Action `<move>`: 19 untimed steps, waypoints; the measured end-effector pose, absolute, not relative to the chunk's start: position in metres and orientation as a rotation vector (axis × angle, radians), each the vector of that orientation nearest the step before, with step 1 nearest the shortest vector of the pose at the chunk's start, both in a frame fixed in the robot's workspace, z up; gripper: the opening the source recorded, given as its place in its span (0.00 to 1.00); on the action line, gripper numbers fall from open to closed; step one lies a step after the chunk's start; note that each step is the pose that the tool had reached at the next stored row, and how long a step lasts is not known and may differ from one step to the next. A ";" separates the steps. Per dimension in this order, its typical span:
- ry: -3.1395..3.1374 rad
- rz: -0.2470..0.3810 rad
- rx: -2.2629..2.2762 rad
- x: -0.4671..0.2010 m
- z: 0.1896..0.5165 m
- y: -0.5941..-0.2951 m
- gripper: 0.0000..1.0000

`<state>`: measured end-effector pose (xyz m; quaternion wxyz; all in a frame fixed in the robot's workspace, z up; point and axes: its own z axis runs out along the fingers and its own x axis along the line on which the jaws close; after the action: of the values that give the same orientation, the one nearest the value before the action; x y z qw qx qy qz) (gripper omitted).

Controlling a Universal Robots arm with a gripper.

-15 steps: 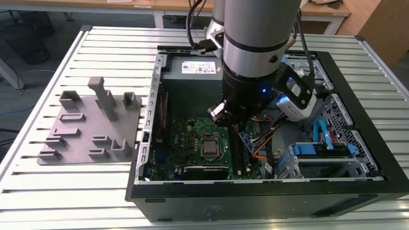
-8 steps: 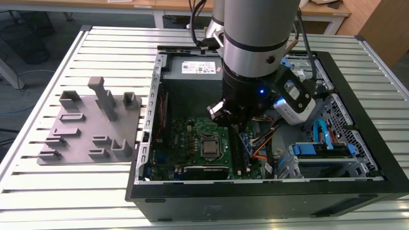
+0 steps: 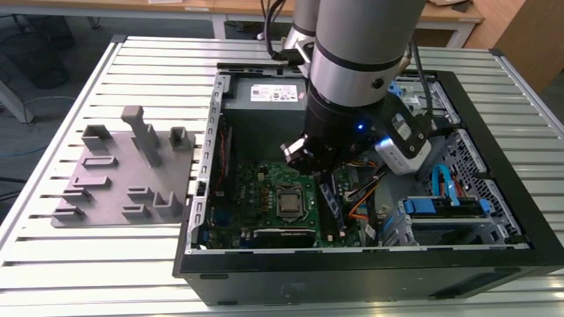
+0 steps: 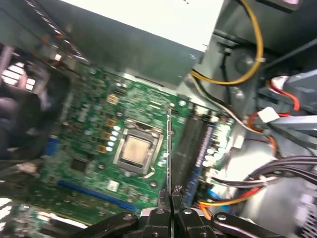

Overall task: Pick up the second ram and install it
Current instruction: 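Insert the second ram into the second slot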

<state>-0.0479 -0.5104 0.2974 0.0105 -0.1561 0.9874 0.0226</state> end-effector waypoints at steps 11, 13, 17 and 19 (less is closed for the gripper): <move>3.137 0.081 -0.364 -0.047 0.296 -0.510 0.13; 3.140 0.082 -0.327 -0.047 0.296 -0.510 0.13; 3.145 0.082 -0.258 -0.047 0.295 -0.510 0.13; 3.147 0.082 -0.227 -0.047 0.295 -0.510 0.13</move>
<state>-0.0473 -0.5104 0.2953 -0.0074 -0.0720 0.9970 0.0261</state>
